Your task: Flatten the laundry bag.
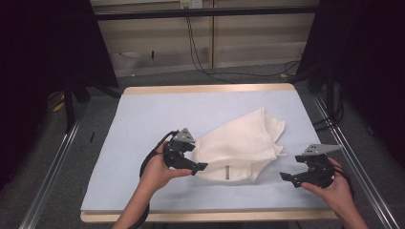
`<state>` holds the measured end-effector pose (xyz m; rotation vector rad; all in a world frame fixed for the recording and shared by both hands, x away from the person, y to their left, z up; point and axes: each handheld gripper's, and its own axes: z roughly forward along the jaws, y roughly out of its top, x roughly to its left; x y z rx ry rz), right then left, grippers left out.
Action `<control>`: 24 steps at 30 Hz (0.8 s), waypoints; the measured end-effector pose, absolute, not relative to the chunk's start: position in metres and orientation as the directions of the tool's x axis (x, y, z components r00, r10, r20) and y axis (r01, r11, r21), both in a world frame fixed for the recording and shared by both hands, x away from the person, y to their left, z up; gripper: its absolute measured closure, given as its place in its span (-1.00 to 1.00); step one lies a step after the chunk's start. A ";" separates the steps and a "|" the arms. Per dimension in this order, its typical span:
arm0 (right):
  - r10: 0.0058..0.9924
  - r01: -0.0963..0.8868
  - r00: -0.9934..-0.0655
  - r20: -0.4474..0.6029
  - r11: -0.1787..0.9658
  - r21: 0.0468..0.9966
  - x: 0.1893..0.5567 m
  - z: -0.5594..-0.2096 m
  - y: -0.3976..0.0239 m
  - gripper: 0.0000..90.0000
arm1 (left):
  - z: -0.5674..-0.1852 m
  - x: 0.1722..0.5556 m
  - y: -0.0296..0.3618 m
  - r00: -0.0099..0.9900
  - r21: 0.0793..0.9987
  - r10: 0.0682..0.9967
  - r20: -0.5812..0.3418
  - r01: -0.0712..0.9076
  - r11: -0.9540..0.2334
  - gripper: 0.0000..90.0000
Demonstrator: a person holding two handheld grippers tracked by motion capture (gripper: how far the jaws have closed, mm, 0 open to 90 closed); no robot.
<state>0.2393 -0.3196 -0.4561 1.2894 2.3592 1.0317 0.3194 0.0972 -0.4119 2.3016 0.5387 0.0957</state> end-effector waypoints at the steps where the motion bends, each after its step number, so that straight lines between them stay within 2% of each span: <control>1: 0.813 0.630 -0.572 0.108 0.352 0.693 0.239 -0.456 -0.319 -0.85 | -0.410 0.319 0.096 0.909 0.695 0.408 -0.085 0.347 -0.630 -0.57; 3: 0.809 0.623 -0.579 0.106 0.354 0.698 0.240 -0.456 -0.318 -0.84 | -0.407 0.320 0.093 0.914 0.696 0.397 -0.080 0.336 -0.634 -0.48; 7: 0.806 0.617 -0.583 0.103 0.356 0.702 0.239 -0.456 -0.315 -0.80 | -0.408 0.319 0.087 0.932 0.687 0.357 -0.061 0.299 -0.662 -0.42; 11: 0.806 0.614 -0.583 0.108 0.349 0.708 0.238 -0.454 -0.313 -0.75 | -0.413 0.318 0.085 0.930 0.676 0.362 -0.064 0.307 -0.670 -0.40; 14: 0.804 0.606 -0.584 0.110 0.341 0.719 0.238 -0.452 -0.311 -0.63 | -0.418 0.320 0.085 0.929 0.671 0.364 -0.062 0.309 -0.674 -0.20; 15: 0.805 0.606 -0.582 0.114 0.336 0.721 0.238 -0.451 -0.311 -0.57 | -0.418 0.320 0.085 0.929 0.665 0.364 -0.061 0.310 -0.680 -0.16; 18: 0.803 0.588 -0.586 0.108 0.329 0.739 0.239 -0.447 -0.309 -0.33 | -0.419 0.321 0.085 0.924 0.637 0.374 -0.077 0.334 -0.695 0.14; 20: 0.789 0.570 -0.603 0.118 0.323 0.755 0.240 -0.445 -0.307 -0.01 | -0.420 0.322 0.085 0.925 0.612 0.371 -0.083 0.341 -0.713 0.38; 22: 0.791 0.562 -0.601 0.111 0.319 0.763 0.242 -0.443 -0.303 0.12 | -0.421 0.321 0.084 0.909 0.609 0.398 -0.121 0.385 -0.693 0.63; 24: 0.782 0.551 -0.614 0.108 0.326 0.769 0.244 -0.442 -0.298 0.33 | -0.421 0.321 0.085 0.905 0.595 0.402 -0.141 0.402 -0.696 0.71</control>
